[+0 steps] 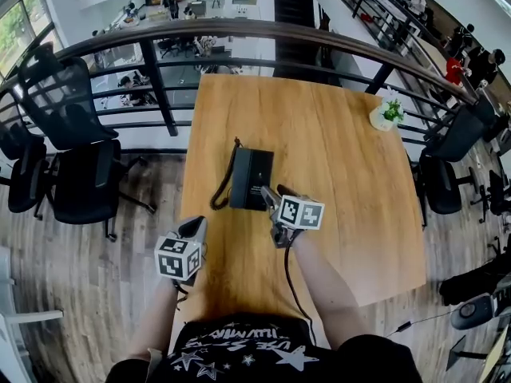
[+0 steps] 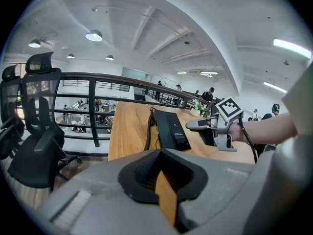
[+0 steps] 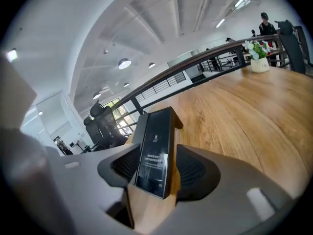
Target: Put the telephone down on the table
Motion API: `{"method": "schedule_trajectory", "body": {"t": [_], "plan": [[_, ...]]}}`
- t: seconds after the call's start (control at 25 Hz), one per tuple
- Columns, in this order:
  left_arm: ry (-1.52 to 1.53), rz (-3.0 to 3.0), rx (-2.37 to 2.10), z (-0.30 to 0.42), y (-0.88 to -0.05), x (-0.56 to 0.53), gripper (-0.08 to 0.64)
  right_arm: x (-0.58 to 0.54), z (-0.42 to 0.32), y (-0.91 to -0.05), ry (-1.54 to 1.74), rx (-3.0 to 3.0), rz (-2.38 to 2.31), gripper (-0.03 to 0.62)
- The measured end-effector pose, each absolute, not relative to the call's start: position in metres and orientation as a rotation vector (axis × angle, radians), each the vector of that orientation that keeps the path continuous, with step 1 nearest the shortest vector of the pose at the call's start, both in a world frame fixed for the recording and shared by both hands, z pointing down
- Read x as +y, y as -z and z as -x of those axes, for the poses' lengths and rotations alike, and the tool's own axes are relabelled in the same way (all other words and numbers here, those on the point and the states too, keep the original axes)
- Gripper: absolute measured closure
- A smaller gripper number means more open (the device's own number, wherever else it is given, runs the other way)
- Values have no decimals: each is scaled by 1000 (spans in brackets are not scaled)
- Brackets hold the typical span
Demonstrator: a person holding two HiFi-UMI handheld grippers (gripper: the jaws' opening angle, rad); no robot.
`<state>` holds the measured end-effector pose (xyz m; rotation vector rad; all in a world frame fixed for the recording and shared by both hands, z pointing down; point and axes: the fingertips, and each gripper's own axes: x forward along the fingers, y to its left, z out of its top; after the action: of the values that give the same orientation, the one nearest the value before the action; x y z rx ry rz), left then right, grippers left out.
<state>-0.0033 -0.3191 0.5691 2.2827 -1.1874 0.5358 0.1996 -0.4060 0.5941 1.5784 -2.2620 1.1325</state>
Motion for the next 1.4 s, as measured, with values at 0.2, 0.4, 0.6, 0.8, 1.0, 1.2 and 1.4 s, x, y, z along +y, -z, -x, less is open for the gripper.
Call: {"method": "schedule_trajectory", "body": {"t": [0.2,0.4,0.6,0.8,1.0,1.2,1.4], "plan": [[-521,-2338,-1137,11,-556,-286,558,-369,-186,-565,-933,-2278,-1624,383],[-521,-2350,-1093,28,-555,-260,558,-335,-169,-551,-840,-2274,-1665,403],[-523,-2373,-1012,39,-564,-237,558,-291,-163,-555,-828,-2240,-1754,408],[-529,-2411,-940,44,-569,-222,558,-253,-160,-561,-827,-2188,-1852,450],[-513,-2418,-936,46,-565,-209,558,-232,-169,-551,-790,-2139,-1933,548],[-499,-2428,-978,38,-555,-204,558,-220,-169,-538,-819,-2227,-1849,592],[-479,-2414,-1012,17,-543,-172,558,-188,-176,-527,-798,-2288,-1766,592]]}}
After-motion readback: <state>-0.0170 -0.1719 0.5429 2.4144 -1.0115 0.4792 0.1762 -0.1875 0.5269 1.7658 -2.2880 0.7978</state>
